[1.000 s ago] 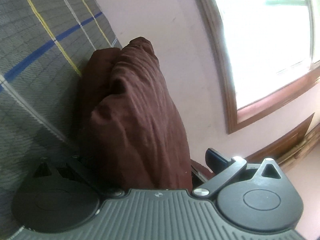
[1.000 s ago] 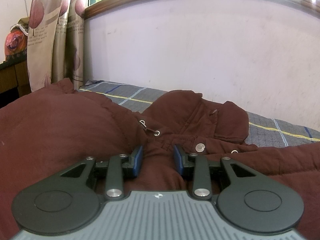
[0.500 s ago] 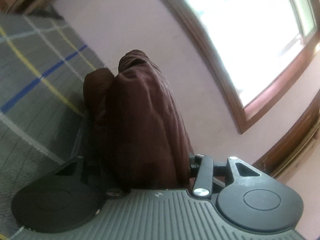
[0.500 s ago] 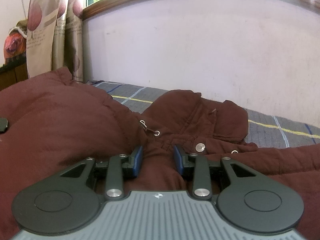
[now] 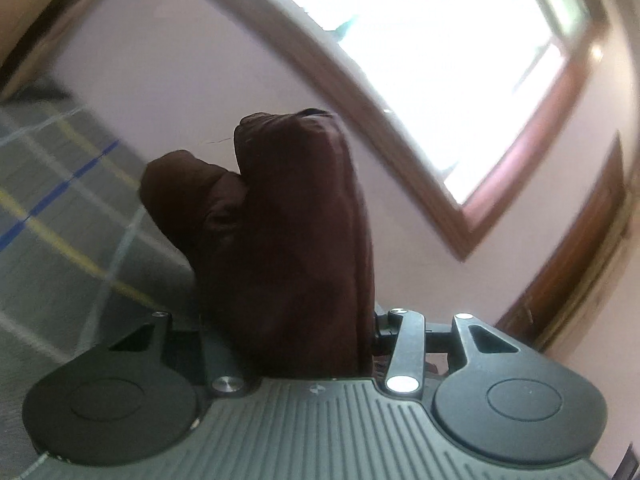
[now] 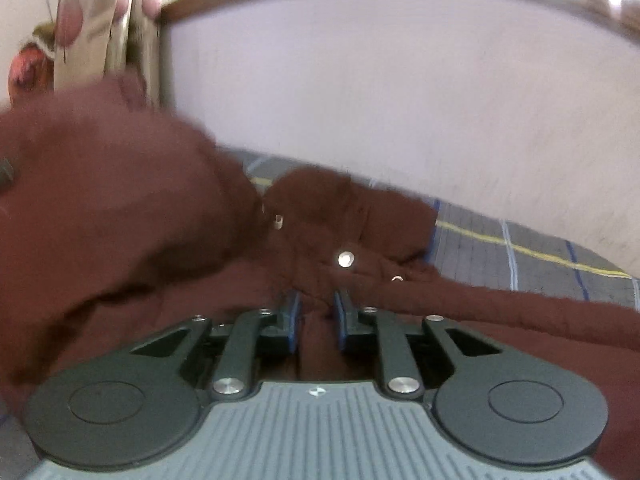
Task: Fold large clothes
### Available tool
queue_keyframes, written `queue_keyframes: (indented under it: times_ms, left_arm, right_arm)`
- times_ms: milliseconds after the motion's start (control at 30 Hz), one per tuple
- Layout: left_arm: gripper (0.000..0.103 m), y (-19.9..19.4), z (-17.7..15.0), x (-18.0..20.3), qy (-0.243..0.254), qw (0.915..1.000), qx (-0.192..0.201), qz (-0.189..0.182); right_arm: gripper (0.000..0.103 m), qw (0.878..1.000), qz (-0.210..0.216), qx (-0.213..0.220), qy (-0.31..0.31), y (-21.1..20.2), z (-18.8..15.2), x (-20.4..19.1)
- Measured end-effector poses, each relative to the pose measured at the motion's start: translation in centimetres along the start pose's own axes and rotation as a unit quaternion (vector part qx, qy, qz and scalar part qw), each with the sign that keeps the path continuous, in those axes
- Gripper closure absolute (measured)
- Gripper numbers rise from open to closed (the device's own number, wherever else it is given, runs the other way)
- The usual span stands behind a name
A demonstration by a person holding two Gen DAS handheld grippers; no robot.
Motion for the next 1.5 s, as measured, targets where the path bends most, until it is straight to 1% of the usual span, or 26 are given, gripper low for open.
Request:
queue_keyframes:
  times_ms: [133,200,300,400,433,467,600,700,767,800,833,867,933,967,1000,1067,1133,1200,1233,1300,1333,1367,1400,1433,1467,1500]
  left_arm:
    - [0.056,0.9,-0.7,4.8,0.064,0.9976,-0.003,-0.027]
    - [0.056,1.6,-1.5,7.1,0.084,0.9951,-0.009,-0.051]
    - [0.055,3.3,-3.1,10.5,0.118,0.9891,-0.020,-0.086]
    - [0.055,5.0,-5.1,13.3,0.151,0.9808,-0.035,-0.118]
    - [0.055,5.4,-5.9,14.1,0.159,0.9783,-0.040,-0.127]
    - [0.055,5.9,-6.7,14.8,0.165,0.9755,-0.046,-0.138]
    - [0.054,8.4,-10.1,17.0,0.187,0.9653,-0.071,-0.168]
    - [0.054,10.0,-12.9,18.3,0.210,0.9559,-0.092,-0.184]
    - [0.054,11.1,-14.8,18.9,0.223,0.9503,-0.104,-0.190]
    - [0.054,11.8,-15.4,19.0,0.228,0.9482,-0.110,-0.192]
    - [0.054,12.2,-16.2,19.3,0.234,0.9453,-0.116,-0.195]
    - [0.054,12.7,-16.7,19.6,0.237,0.9438,-0.119,-0.197]
    - [0.054,13.2,-17.6,19.8,0.233,0.9436,-0.126,-0.198]
    - [0.054,13.4,-18.0,19.9,0.231,0.9433,-0.131,-0.199]
    - [0.054,13.9,-18.3,19.8,0.232,0.9425,-0.136,-0.198]
    - [0.054,14.3,-18.8,20.1,0.240,0.9408,-0.138,-0.195]
    - [0.054,14.5,-19.0,20.3,0.245,0.9394,-0.141,-0.193]
    - [0.052,15.0,-19.1,20.5,0.247,0.9390,-0.143,-0.192]
    - [0.050,15.1,-19.2,20.6,0.250,0.9384,-0.143,-0.191]
    - [0.048,15.1,-19.4,20.9,0.258,0.9366,-0.144,-0.188]
    - [0.046,15.3,-19.5,20.9,0.260,0.9364,-0.144,-0.186]
    - [0.044,15.1,-19.1,20.7,0.261,0.9372,-0.142,-0.182]
    - [0.042,15.2,-19.2,21.1,0.264,0.9367,-0.141,-0.181]
    - [0.040,15.0,-19.1,21.3,0.269,0.9356,-0.140,-0.180]
    - [0.039,14.2,-18.7,21.6,0.272,0.9346,-0.140,-0.182]
    - [0.030,13.7,-18.3,21.7,0.269,0.9347,-0.139,-0.187]
  right_arm:
    - [0.089,0.999,0.022,-0.010,0.046,1.9,-0.3,0.4]
    - [0.089,0.996,0.041,-0.015,0.083,2.2,-0.4,1.3]
    - [0.089,0.982,0.093,-0.010,0.162,1.8,-0.7,3.6]
    - [0.090,0.958,0.144,-0.001,0.249,0.5,-1.1,6.1]
    - [0.089,0.950,0.153,0.013,0.272,-0.6,-1.2,7.0]
    - [0.089,0.945,0.155,0.024,0.287,-1.7,-1.3,7.9]
    - [0.089,0.934,0.143,0.076,0.319,-8.5,-3.1,11.9]
    - [0.078,0.920,0.126,0.111,0.353,-13.6,-5.3,15.7]
    - [0.067,0.905,0.112,0.140,0.385,-17.2,-6.8,18.3]
    - [0.065,0.897,0.107,0.153,0.401,-18.9,-7.7,19.4]
    - [0.063,0.891,0.103,0.162,0.411,-20.3,-8.3,20.0]
    - [0.063,0.889,0.096,0.168,0.416,-21.4,-8.7,20.5]
    - [0.062,0.890,0.077,0.186,0.410,-23.7,-8.8,20.8]
    - [0.057,0.890,0.070,0.194,0.407,-24.7,-8.6,20.9]
    - [0.050,0.892,0.064,0.204,0.398,-25.7,-8.0,20.8]
    - [0.019,0.899,0.049,0.226,0.372,-27.3,-6.3,20.2]
    - [0.010,0.909,0.041,0.235,0.342,-28.2,-4.1,19.3]
    - [0.010,0.928,0.053,0.218,0.299,-27.2,-1.4,17.6]
    - [0.011,0.942,0.046,0.194,0.270,-26.0,0.1,16.5]
    - [0.011,0.966,0.008,0.140,0.215,-23.2,2.4,14.9]
    - [0.021,0.976,0.002,0.111,0.189,-21.3,3.1,13.9]
    - [0.058,0.981,0.005,0.086,0.174,-19.7,3.3,13.2]
    - [0.064,0.985,-0.006,0.062,0.160,-18.6,3.2,12.8]
    - [0.070,0.989,-0.032,0.051,0.137,-18.1,3.0,12.3]
    - [0.077,0.991,-0.040,0.052,0.120,-18.2,2.9,11.9]
    - [0.079,0.991,-0.046,0.058,0.115,-18.5,2.6,11.9]
Point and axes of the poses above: each gripper's, at about its wrist camera, not at the fingertips, and y roughly the way its jaws point, x to its right, z to its top, the point moved 7 cm from there along y, roughly the way its jaws point, and after that the axes turned 4 degrees about z, right-handed, at the moved point
